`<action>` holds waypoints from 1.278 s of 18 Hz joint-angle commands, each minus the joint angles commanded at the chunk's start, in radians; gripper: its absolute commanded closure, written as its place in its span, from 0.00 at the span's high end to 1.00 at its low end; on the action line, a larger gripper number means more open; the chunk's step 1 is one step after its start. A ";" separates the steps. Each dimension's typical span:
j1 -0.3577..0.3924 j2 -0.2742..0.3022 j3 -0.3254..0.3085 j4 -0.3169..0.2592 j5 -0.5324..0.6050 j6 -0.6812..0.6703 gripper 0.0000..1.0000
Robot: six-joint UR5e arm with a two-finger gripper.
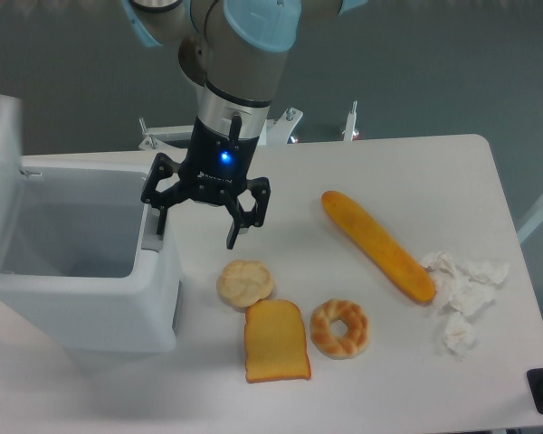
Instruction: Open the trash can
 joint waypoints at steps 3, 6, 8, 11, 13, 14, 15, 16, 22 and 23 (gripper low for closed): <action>0.003 0.000 0.003 0.000 0.000 0.002 1.00; 0.008 0.000 0.011 0.000 -0.002 0.002 1.00; 0.009 0.000 0.017 0.000 -0.002 0.002 1.00; 0.009 0.000 0.041 0.000 0.000 0.011 1.00; 0.011 0.000 0.063 0.000 0.000 0.012 1.00; 0.015 -0.002 0.072 0.002 0.000 0.012 1.00; 0.015 -0.002 0.081 0.002 0.000 0.012 1.00; 0.017 -0.003 0.090 0.003 0.000 0.012 1.00; 0.047 0.002 0.095 0.014 0.023 0.093 1.00; 0.052 0.003 0.095 0.012 0.049 0.103 1.00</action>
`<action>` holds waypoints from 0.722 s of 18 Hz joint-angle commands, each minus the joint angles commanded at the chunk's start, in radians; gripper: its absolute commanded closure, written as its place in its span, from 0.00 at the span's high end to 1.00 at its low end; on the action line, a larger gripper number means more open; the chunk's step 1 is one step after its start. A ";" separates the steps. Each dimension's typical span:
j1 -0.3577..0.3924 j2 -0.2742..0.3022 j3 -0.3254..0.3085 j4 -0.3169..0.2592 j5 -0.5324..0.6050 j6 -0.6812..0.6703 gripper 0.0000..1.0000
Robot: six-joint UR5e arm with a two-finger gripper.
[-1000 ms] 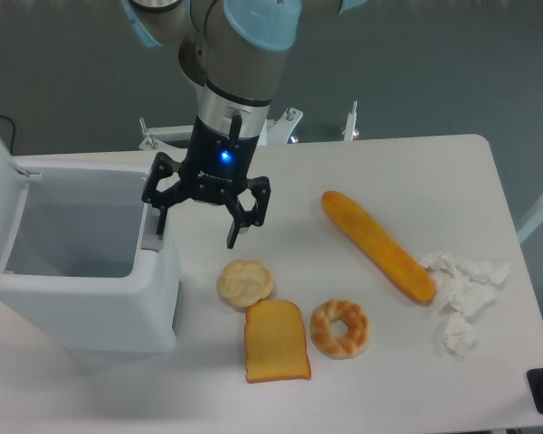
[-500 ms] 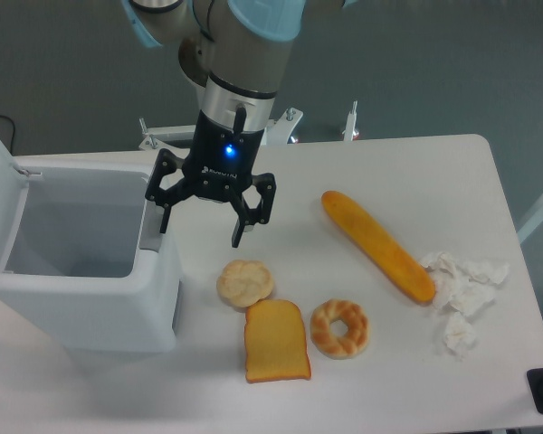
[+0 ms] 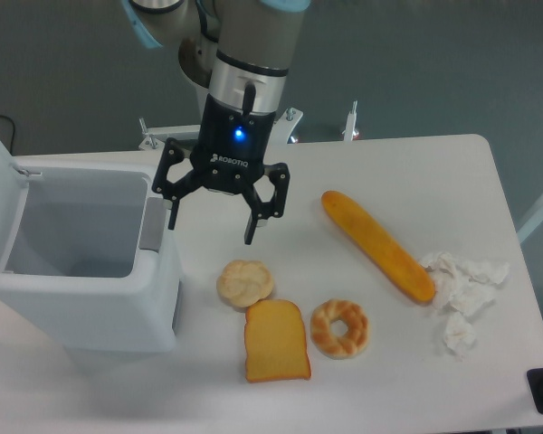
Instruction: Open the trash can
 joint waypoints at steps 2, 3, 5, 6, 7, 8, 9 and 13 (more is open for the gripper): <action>0.006 0.005 -0.002 0.000 0.025 0.023 1.00; 0.008 0.009 -0.002 -0.002 0.031 0.049 1.00; 0.023 0.015 -0.002 -0.002 0.036 0.116 1.00; 0.028 0.021 -0.002 -0.003 0.046 0.144 1.00; 0.029 0.026 -0.003 -0.005 0.066 0.166 1.00; 0.029 0.028 -0.005 -0.005 0.092 0.187 1.00; 0.029 0.029 -0.008 -0.005 0.121 0.218 1.00; 0.014 0.051 -0.031 -0.005 0.247 0.405 1.00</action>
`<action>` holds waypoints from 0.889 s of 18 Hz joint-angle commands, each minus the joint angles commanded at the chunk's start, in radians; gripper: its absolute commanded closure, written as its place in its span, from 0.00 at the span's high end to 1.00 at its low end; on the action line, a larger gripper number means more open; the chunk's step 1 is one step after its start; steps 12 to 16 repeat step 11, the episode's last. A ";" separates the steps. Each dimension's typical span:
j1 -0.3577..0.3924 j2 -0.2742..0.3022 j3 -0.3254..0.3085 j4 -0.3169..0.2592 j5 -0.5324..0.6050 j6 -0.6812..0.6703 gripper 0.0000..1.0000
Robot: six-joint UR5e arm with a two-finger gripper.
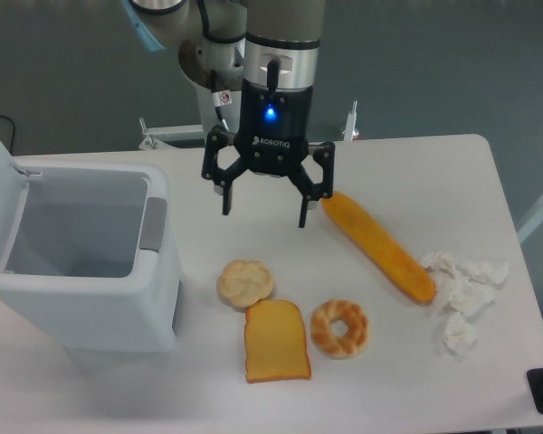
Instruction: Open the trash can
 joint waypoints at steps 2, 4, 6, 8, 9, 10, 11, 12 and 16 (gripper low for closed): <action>0.002 0.002 -0.005 -0.002 0.017 0.065 1.00; 0.000 0.003 -0.009 -0.002 0.064 0.092 1.00; 0.000 0.005 -0.017 0.000 0.116 0.094 1.00; 0.000 0.006 -0.018 0.000 0.127 0.108 1.00; 0.000 0.006 -0.022 0.000 0.129 0.115 1.00; 0.000 0.006 -0.025 0.002 0.129 0.117 1.00; 0.000 0.006 -0.025 0.002 0.129 0.117 1.00; 0.000 0.006 -0.025 0.002 0.129 0.117 1.00; 0.000 0.006 -0.025 0.002 0.129 0.117 1.00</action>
